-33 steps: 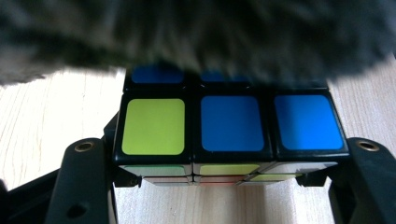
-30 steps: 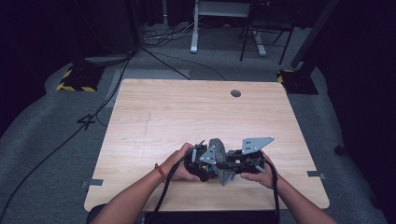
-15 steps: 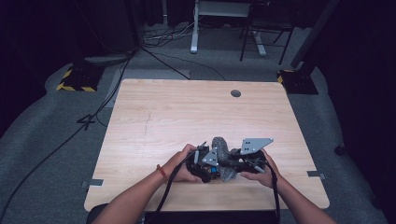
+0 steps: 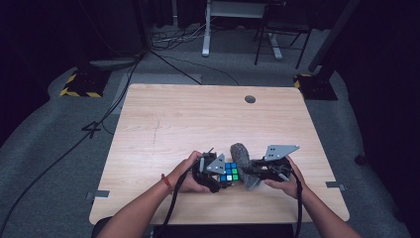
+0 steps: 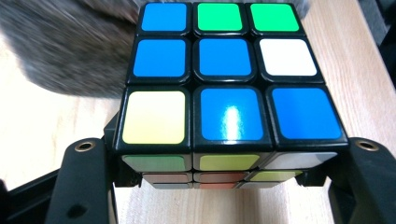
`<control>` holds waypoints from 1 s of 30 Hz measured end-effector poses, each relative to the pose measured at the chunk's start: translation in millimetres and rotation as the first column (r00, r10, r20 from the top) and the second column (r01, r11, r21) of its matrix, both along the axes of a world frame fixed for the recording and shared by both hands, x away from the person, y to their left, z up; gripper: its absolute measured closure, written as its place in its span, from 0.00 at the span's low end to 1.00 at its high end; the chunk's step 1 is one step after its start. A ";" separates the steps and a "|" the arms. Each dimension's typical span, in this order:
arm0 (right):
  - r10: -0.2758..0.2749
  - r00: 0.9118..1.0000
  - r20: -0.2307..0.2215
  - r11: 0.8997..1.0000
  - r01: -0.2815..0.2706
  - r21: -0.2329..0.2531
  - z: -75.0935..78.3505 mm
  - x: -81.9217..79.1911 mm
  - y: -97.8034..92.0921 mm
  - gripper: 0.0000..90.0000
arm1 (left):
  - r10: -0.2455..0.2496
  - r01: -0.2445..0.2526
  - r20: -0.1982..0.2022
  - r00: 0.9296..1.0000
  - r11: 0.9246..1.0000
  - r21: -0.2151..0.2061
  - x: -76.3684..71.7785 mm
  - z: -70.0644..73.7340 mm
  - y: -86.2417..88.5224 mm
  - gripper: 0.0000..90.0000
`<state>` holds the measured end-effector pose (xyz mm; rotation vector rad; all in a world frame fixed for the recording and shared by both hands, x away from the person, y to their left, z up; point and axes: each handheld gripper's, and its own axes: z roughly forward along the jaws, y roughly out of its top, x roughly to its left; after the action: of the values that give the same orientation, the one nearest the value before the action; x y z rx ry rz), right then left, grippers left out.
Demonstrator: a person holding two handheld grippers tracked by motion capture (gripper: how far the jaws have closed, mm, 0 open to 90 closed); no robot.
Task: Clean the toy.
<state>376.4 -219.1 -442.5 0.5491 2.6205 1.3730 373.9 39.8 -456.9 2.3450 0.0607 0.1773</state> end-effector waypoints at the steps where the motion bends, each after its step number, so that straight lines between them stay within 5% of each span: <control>1: 0.003 1.000 -0.007 1.000 -0.003 0.001 -1.3 0.3 -0.7 0.83 | 0.000 0.000 0.000 1.000 1.000 -0.015 0.1 2.1 0.9 0.38; 3: 0.041 0.999 -0.033 0.999 -0.040 0.023 -4.3 -0.4 -1.6 0.83 | 0.004 -0.004 -0.012 1.000 0.999 -0.041 -0.1 3.8 1.8 0.38; 15: 0.108 0.994 0.000 0.983 -0.107 0.148 6.4 -7.3 1.3 0.84 | -0.001 0.001 -0.014 1.000 1.000 -0.010 1.2 -3.0 -6.0 0.37; 23: 0.149 0.989 0.024 0.974 -0.150 0.169 14.2 -12.2 15.8 0.84 | 0.002 -0.002 0.010 1.000 1.000 0.013 1.1 -3.3 -11.1 0.37; 30: 0.102 0.994 0.027 0.988 -0.104 0.110 14.5 -10.5 11.7 0.84 | 0.010 -0.010 0.033 0.999 1.000 -0.012 1.1 2.2 -7.4 0.37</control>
<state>366.0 -207.4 -427.9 0.4153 2.6011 1.5542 375.0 32.3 -454.6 2.3299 0.0567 0.2202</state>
